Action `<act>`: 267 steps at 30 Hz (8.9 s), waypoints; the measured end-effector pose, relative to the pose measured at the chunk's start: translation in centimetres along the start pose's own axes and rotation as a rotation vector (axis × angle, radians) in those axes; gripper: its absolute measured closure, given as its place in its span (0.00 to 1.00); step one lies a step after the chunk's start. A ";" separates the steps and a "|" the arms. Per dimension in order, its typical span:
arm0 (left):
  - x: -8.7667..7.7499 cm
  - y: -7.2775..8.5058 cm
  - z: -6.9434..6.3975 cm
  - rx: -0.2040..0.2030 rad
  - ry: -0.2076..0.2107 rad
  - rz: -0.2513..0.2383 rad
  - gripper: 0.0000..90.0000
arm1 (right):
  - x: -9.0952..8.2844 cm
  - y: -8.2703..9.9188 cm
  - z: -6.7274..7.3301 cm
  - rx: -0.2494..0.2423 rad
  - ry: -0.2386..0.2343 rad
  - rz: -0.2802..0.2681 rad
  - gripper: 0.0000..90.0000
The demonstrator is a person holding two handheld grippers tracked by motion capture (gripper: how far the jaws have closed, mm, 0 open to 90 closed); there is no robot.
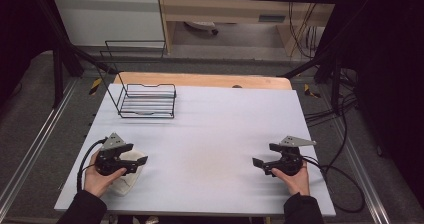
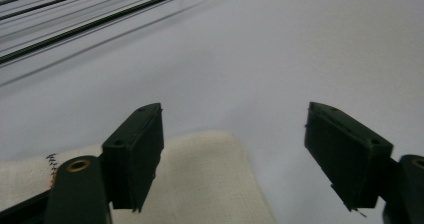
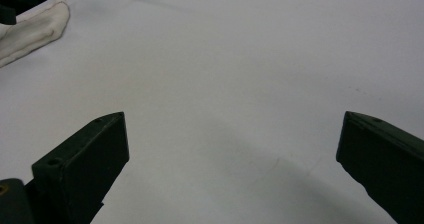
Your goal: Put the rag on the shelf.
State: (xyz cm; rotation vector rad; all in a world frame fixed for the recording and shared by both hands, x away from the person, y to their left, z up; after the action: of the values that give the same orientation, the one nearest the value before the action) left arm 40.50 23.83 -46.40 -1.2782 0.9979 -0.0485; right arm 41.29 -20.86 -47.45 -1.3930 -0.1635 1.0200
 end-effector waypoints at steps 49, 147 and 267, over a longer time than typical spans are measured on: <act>3.5 -1.2 0.8 -0.019 -0.076 0.098 0.95 | 0.3 0.2 0.0 -0.001 0.004 0.018 0.02; 6.2 -2.7 -4.4 -0.125 -0.003 0.117 0.91 | 0.5 0.3 0.1 -0.006 0.010 0.025 0.02; 5.3 -0.8 6.5 -0.164 0.003 0.132 0.76 | 20.9 -6.0 16.5 -0.121 -0.042 0.127 0.25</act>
State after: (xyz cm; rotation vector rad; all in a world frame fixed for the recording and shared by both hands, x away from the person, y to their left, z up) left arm 48.18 25.69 -49.24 -1.3580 1.1040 0.1355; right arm 45.94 6.00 -47.85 -1.5079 -0.1720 1.1603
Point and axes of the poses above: each handheld gripper's, and its own axes: x roughly forward along the jaws, y roughly out of its underside, z roughly to its left, the point moved 7 cm from there along x, roughly forward along the jaws, and after that the axes turned 4 degrees about -z, right-handed, at the moved point
